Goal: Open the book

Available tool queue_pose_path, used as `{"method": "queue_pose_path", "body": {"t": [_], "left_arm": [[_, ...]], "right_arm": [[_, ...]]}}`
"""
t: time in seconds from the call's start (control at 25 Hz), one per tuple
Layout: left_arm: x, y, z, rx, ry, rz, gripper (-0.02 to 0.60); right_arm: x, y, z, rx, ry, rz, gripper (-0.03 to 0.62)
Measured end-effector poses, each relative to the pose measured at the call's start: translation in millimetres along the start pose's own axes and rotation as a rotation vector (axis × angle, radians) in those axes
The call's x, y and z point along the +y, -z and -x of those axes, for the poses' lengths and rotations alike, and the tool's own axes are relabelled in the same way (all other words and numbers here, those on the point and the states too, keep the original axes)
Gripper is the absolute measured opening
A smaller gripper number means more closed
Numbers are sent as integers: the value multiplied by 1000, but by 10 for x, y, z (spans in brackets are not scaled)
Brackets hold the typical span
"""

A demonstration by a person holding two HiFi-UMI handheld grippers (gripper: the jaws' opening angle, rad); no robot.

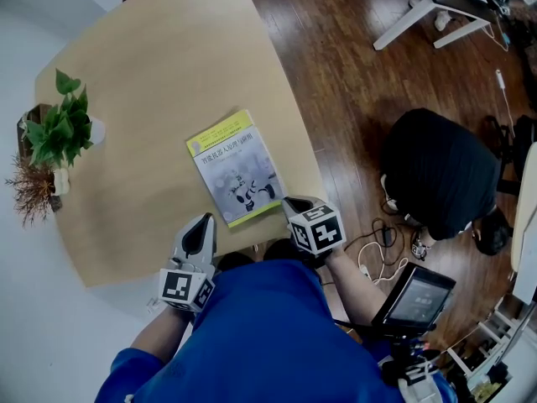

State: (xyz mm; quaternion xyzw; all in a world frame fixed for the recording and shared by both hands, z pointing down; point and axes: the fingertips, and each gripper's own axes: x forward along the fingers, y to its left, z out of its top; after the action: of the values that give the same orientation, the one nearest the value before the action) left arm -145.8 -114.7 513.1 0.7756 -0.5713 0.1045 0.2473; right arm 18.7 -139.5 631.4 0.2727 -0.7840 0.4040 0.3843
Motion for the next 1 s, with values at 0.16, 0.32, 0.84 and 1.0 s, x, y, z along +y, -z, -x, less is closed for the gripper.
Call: {"method": "queue_pose_path", "body": {"t": [0.16,0.32,0.84,1.0], "left_arm": [[0,-35,58,-11,-2,6,7],[33,-61,169,-31,-6,5,6],[495,21,882,-103,-101,35,7],[698,73,1165,-117,-143,51,6]], "right_arm": [[318,-54,93,-27,-38,65,3],[699,-94,123,-34,-82,143,3],[2011,-57,-104,-5,-228,378,3],[2379,-14,-284,23,-271,422,3]]}}
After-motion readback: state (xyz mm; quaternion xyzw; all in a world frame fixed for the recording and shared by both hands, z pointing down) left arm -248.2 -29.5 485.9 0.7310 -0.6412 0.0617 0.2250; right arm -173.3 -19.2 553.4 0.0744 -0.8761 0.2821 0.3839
